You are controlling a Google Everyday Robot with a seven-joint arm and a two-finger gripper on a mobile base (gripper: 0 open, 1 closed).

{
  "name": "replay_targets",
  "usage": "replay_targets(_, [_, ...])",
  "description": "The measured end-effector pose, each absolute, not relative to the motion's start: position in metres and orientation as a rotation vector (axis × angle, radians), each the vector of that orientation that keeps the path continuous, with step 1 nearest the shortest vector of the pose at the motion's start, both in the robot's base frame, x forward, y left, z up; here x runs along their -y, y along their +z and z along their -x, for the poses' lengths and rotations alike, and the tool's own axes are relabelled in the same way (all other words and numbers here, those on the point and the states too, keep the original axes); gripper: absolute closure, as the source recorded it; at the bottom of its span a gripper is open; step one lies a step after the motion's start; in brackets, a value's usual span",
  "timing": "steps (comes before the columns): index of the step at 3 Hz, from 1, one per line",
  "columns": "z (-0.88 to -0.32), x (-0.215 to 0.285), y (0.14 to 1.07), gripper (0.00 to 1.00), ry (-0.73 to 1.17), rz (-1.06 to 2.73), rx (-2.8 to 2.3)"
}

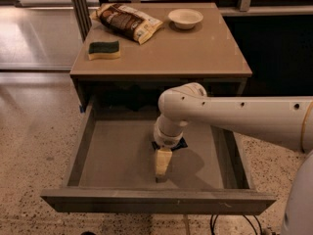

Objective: Pick rxbar blueberry from top drawer and place on counter

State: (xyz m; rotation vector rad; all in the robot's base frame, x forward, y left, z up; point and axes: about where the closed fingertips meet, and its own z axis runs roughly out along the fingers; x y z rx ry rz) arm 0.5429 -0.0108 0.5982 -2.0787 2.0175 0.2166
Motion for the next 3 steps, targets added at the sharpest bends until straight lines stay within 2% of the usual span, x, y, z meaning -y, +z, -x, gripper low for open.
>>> replay_targets(3, [-0.563, 0.062, 0.579, 0.0, 0.187, 1.929, -2.247])
